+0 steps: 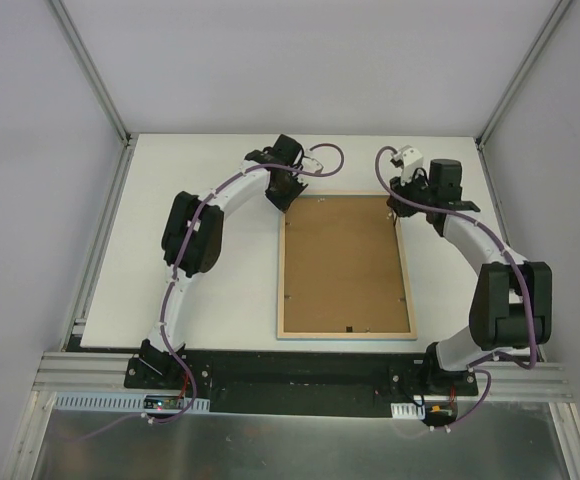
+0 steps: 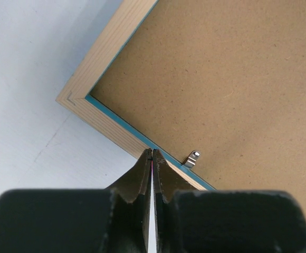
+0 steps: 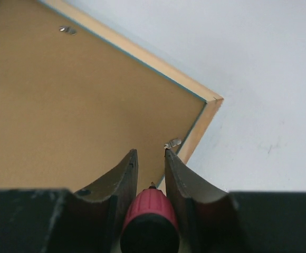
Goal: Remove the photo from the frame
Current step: Release the photo frame item from the photo frame.
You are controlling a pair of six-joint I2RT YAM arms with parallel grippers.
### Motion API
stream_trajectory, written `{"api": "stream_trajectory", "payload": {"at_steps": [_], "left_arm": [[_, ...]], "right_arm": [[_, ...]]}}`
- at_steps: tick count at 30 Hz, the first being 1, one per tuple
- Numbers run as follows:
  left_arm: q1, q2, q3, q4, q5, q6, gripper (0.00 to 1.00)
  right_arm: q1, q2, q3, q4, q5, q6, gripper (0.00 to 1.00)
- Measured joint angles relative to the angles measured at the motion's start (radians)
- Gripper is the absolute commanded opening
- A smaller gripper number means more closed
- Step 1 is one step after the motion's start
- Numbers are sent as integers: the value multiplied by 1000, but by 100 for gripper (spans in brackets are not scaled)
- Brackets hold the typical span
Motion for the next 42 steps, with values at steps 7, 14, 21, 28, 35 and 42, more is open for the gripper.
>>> {"api": "stream_trajectory", "payload": {"at_steps": [7,14,21,28,35,42], "left_arm": [[0,6,5,0,-1,-22,4],[1,14,9,2,-8,-59,14],[3,14,9,4,-12,-92,20],[3,18,14,6,-35,-114,24],[3,20,16,7,-37,-133,25],[3,21,16,8,-50,-137,25]], "right_arm": [[6,35,3,107,256,356,1],[46,42,3,153,439,564,1],[111,109,25,146,596,606,1],[130,137,36,144,710,608,1],[136,185,74,153,745,615,1],[136,232,107,164,767,638,1]]}}
